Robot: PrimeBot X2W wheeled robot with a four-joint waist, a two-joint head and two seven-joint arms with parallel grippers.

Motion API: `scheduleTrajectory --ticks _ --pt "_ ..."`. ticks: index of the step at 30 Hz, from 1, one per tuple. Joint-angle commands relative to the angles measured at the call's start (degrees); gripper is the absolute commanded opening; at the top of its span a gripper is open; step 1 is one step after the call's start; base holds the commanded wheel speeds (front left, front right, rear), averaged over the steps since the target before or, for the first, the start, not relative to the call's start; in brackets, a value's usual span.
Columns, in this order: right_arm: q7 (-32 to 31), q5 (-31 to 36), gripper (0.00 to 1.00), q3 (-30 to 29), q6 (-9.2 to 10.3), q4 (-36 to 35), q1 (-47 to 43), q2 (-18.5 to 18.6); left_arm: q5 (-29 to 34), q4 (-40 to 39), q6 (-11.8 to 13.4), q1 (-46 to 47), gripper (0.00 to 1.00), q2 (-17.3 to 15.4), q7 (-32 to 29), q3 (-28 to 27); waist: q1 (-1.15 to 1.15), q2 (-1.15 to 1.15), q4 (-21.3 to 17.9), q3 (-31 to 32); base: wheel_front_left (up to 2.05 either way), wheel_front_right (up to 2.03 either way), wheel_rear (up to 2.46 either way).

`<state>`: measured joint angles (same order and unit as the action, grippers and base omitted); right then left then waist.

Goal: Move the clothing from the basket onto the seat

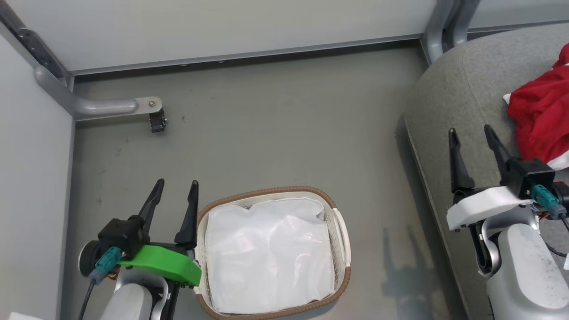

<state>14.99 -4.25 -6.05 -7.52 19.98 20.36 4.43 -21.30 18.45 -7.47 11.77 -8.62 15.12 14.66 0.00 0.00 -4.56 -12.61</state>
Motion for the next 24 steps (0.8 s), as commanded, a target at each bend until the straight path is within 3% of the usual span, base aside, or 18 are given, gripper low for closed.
scheduleTrajectory --ticks 1,10,24 --pt "0.27 -0.57 1.0 0.56 0.06 0.28 -1.16 -0.13 0.83 0.0 -0.05 -1.3 1.0 0.44 0.03 -1.57 0.0 0.0 1.96 1.93 0.0 0.0 0.0" --pt "0.27 -1.73 1.0 2.01 0.06 1.85 -4.71 -1.09 4.95 0.84 -0.05 -5.13 1.0 3.18 0.02 -8.87 0.0 0.0 3.09 4.76 0.0 0.0 0.0" --pt "0.26 -2.39 1.0 3.46 0.06 3.92 -10.66 -1.4 4.3 1.76 -0.05 -9.97 1.0 4.75 0.02 -10.62 0.0 0.0 3.46 9.36 0.0 0.0 0.0"
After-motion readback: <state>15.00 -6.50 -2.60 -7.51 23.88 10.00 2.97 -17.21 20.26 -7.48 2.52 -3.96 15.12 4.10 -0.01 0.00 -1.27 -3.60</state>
